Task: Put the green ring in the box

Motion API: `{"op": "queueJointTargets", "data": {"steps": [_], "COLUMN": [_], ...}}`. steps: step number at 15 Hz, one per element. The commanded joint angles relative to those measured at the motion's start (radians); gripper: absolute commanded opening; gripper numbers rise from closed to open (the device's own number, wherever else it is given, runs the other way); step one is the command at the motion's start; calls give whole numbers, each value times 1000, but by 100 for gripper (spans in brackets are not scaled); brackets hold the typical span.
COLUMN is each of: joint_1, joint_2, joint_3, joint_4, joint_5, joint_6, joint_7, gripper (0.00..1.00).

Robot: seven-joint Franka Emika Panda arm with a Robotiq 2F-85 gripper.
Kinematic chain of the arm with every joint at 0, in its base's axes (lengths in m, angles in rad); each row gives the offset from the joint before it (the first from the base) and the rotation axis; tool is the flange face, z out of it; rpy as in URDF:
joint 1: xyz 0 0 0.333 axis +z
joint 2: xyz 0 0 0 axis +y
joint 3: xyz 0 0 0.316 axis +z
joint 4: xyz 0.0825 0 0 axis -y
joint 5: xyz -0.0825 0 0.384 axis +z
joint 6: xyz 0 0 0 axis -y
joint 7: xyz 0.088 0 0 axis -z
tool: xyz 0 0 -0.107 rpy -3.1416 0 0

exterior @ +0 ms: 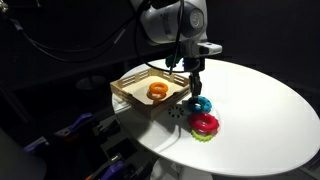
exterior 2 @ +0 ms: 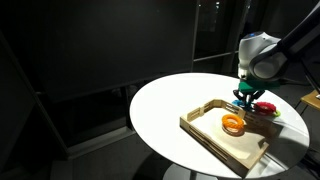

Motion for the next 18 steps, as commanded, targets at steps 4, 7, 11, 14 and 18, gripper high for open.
{"op": "queueJointTargets", "data": {"steps": [4,7,11,14,18], "joint_1": [10,9,-9,-16,-17], "joint_2": [-18,-34,-87,-144,-214], "joint_3": [-2,6,47,80,120], "joint_4": [14,13,1,-9,-15], "joint_5": [-3,4,54,97,146], "joint_6": [-31,-34,-50,-63,-92], "joint_7": [14,5,-35,-61,-97], "gripper": [5,5,5,5,5]}}
